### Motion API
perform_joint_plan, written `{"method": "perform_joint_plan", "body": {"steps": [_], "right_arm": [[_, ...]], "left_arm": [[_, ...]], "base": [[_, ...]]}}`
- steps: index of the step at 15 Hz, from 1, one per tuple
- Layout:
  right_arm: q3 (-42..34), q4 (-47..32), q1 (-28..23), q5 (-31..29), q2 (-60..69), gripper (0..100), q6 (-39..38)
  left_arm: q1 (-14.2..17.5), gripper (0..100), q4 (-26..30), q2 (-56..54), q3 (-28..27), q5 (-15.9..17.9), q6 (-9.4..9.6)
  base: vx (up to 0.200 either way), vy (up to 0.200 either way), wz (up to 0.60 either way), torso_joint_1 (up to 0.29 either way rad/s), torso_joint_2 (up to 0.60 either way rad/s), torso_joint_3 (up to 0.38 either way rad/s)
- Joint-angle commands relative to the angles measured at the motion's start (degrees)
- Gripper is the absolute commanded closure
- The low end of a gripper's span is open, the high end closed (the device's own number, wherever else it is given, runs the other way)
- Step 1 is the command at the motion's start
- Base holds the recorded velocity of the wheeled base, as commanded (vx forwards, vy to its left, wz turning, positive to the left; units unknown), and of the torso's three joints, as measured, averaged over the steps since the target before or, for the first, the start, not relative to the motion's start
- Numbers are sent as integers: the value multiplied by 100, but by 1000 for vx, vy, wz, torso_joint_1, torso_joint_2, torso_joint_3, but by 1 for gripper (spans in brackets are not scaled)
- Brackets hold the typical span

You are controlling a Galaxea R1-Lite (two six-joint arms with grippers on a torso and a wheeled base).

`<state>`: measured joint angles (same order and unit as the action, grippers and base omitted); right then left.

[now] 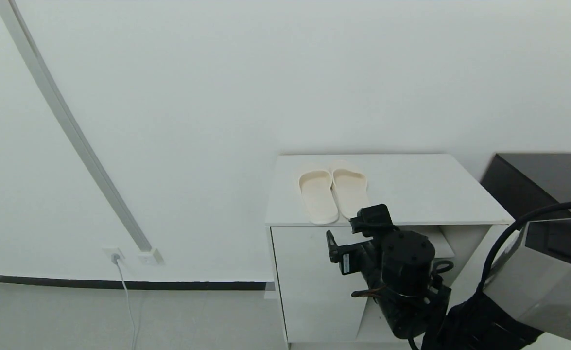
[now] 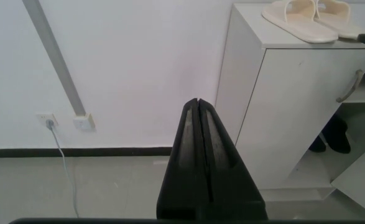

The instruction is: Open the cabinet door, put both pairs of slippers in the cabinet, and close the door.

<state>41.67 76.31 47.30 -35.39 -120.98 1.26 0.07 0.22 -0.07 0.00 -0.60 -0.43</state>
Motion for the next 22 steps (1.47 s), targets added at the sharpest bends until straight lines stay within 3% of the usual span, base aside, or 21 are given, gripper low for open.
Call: {"method": "perform_joint_plan", "body": {"steps": [1, 4, 7, 11, 22], "right_arm": [[588, -495, -160, 50, 136, 0, 103], [1687, -2367, -239, 50, 655, 0, -442], [2302, -4124, -230, 50, 1006, 0, -1426], [2311, -4168, -212, 50, 936, 0, -1523], [1968, -3457, -98, 58, 110, 0, -1470]], "left_arm": [[1, 100, 4, 7, 0, -2, -1], [1, 100, 4, 7, 0, -2, 8], [1, 100, 4, 7, 0, -2, 16], [1, 100, 4, 7, -9, 7, 8], [-7, 100, 4, 7, -9, 7, -19]], "base": [[0, 0, 0, 0, 0, 0], [0, 0, 0, 0, 0, 0], [0, 0, 0, 0, 0, 0], [0, 0, 0, 0, 0, 0], [182, 0, 0, 4, 2, 0]]}}
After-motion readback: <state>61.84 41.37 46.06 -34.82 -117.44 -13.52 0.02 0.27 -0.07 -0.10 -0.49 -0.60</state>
